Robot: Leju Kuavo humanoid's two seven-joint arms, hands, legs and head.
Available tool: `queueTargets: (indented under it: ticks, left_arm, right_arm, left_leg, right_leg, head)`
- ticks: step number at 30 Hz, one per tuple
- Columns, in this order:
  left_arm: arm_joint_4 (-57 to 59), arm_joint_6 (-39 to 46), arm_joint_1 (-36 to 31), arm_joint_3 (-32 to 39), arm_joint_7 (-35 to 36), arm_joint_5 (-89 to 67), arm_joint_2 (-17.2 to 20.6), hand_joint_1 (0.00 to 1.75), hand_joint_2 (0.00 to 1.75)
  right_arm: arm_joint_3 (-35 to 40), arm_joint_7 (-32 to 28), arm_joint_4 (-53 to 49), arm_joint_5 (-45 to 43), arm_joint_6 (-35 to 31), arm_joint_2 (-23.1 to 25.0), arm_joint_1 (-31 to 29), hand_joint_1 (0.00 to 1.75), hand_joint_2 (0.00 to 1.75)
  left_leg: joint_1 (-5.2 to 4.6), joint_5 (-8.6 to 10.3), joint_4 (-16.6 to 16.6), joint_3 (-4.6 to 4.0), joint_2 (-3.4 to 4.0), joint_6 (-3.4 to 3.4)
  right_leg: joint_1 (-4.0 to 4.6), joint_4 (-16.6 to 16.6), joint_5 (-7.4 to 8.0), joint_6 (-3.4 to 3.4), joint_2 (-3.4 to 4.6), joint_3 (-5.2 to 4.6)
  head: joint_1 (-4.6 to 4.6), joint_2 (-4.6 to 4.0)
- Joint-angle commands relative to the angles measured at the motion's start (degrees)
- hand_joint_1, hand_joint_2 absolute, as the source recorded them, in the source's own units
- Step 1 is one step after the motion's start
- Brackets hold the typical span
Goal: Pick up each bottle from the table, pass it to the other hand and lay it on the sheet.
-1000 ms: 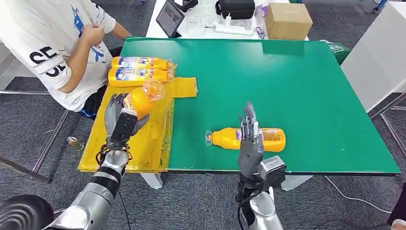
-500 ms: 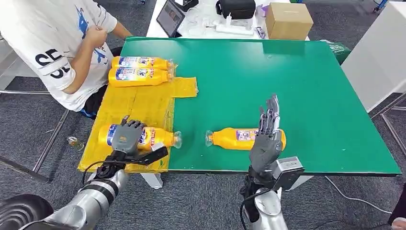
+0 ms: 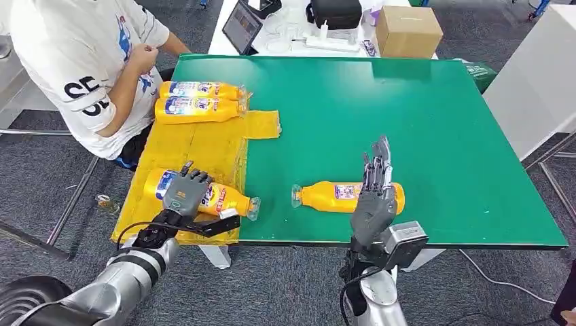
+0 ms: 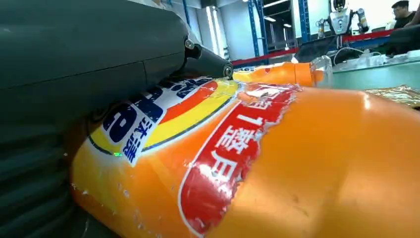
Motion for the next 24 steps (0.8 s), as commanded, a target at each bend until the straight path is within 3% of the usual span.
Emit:
queueTargets:
  ticks: [1,8,10,11,12,14,15,21,24]
  left_arm:
    - [4.84,-1.02,-0.10,-1.94,-0.06,-0.04,0.78,1.75,1.75]
    - [4.84,-1.02,-0.10,-1.94,-0.06,-0.04,0.78,1.75,1.75]
    - [4.48,-4.84,0.23,1.76,-3.36,4.65,-0.38,1.75,1.75]
    - [4.39,-6.64,0.32,2.77,-4.12,5.96,-0.86,0.17,1.75]
    - [4.40,-8.44,0.33,3.81,-4.68,7.32,-1.26,0.00,1.75]
    - [4.05,-15.78,0.53,7.10,-7.40,12.19,-2.35,0.00,1.75]
    - [3.84,-18.48,0.64,8.29,-8.55,14.17,-2.62,0.00,0.00]
    - [3.63,-29.90,0.78,12.91,-11.37,23.26,-2.89,0.00,0.00]
    - [3.80,-31.20,1.52,12.94,-11.58,24.72,-2.38,0.00,0.00]
  right_arm:
    - [-0.83,0.06,3.60,-0.21,0.15,-0.74,-1.74,0.00,0.00]
    - [-0.83,0.06,3.60,-0.21,0.15,-0.74,-1.74,0.00,0.00]
    - [-1.02,0.06,3.66,-0.07,0.16,-0.48,-1.70,0.00,0.00]
    - [-0.98,0.11,3.64,0.11,0.33,-0.47,-1.67,0.00,0.00]
    - [-0.99,0.23,3.66,0.28,0.43,-0.45,-1.65,0.00,0.00]
    - [-1.32,0.84,4.08,0.68,0.92,-0.18,-1.80,0.00,0.00]
    - [-1.37,1.12,4.51,0.85,1.33,-0.13,-2.02,0.00,0.00]
    - [-1.74,1.40,7.71,1.20,2.83,0.20,-3.43,0.00,0.00]
    - [-1.63,1.76,9.94,1.17,4.22,-0.23,-4.30,0.00,0.00]
  left_leg:
    - [0.02,-0.09,-0.11,0.35,0.21,0.09]
    - [0.02,-0.07,-0.07,0.31,0.17,0.07]
    - [0.02,-0.07,-0.08,0.35,0.19,0.08]
    - [0.00,-0.05,-0.07,0.29,0.15,0.07]
    - [0.01,-0.08,-0.09,0.39,0.19,0.10]
    - [0.01,-0.05,-0.08,0.35,0.09,0.08]
    - [0.06,-0.10,-0.14,0.55,0.16,0.15]
    - [-0.01,-0.03,-0.15,0.62,-0.09,0.12]
    - [-0.02,0.00,-0.14,0.75,-0.48,0.08]
  right_leg:
    - [0.07,-0.15,-0.01,-0.17,0.12,0.30]
    - [0.05,-0.10,-0.01,-0.13,0.11,0.27]
    - [0.06,-0.11,-0.01,-0.15,0.11,0.31]
    - [0.03,-0.09,0.00,-0.11,0.09,0.26]
    - [0.06,-0.13,-0.02,-0.16,0.10,0.35]
    - [0.05,-0.10,-0.02,-0.13,0.02,0.34]
    - [0.14,-0.22,-0.03,-0.27,0.02,0.56]
    - [0.04,-0.19,0.00,-0.15,-0.06,0.68]
    - [0.00,-0.16,-0.13,0.00,-0.35,0.92]
  head:
    - [-0.02,0.00]
    - [0.00,0.00]
    - [0.00,0.00]
    - [0.00,0.00]
    - [-0.02,0.00]
    - [0.00,0.00]
    - [-0.04,0.00]
    - [-0.02,0.00]
    - [0.00,0.00]
